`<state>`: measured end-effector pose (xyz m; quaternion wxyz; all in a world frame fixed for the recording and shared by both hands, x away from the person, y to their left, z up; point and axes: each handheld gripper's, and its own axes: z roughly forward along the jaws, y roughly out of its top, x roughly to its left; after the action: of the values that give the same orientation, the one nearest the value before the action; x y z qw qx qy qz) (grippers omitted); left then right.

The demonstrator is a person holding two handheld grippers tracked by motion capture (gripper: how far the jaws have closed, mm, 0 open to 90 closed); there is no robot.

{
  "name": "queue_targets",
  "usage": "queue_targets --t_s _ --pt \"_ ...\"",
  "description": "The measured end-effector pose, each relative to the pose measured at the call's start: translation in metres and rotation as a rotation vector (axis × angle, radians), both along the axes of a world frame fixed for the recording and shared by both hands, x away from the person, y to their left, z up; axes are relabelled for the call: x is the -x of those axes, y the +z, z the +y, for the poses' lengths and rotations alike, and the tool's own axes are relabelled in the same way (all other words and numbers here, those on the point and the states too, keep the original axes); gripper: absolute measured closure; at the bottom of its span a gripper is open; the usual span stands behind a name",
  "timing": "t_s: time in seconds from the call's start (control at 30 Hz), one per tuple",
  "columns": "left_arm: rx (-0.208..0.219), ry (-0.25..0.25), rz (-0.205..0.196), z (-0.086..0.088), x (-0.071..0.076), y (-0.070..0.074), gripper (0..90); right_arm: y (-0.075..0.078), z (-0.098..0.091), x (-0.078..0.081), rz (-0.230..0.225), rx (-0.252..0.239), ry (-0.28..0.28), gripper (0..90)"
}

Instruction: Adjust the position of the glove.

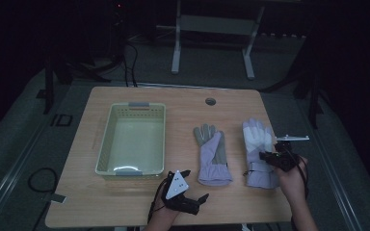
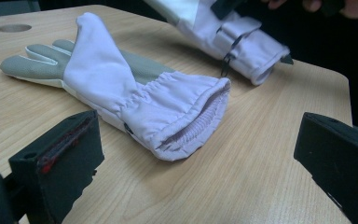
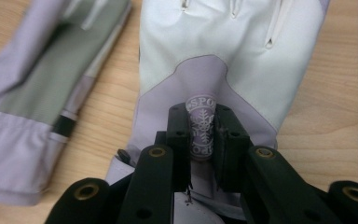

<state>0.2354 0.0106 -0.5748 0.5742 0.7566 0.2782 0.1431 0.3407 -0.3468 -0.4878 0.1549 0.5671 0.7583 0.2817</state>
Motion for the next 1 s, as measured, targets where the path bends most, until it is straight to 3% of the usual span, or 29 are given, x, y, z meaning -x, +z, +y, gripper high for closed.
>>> queue_targets --t_s 0.2,0.47,0.63,0.77,0.83,0.9,1.0 --pt "-0.003 -0.001 -0.001 0.0 0.0 0.0 1.4 -0.021 -0.001 -0.01 0.034 0.007 -0.002 76.5" --pt "0.002 -0.011 0.001 0.0 0.0 0.0 1.4 -0.033 0.001 -0.014 0.043 0.007 -0.003 70.2" --pt "0.003 -0.012 0.002 0.0 0.0 0.0 1.4 -0.029 -0.003 -0.011 -0.009 -0.012 0.014 61.8" --pt "0.001 -0.012 0.002 0.0 0.0 0.0 1.4 -0.025 -0.006 -0.01 -0.086 0.018 0.09 49.4" --pt "0.001 -0.012 0.001 0.0 0.0 0.0 1.4 -0.026 -0.007 -0.01 -0.088 0.018 0.106 48.8" --pt "0.0 -0.012 0.0 0.0 0.0 0.0 1.4 -0.032 -0.009 -0.01 -0.079 0.064 0.129 46.0" --pt "0.0 -0.012 0.0 0.0 0.0 0.0 1.3 -0.039 -0.012 -0.01 -0.07 0.047 0.141 46.6"
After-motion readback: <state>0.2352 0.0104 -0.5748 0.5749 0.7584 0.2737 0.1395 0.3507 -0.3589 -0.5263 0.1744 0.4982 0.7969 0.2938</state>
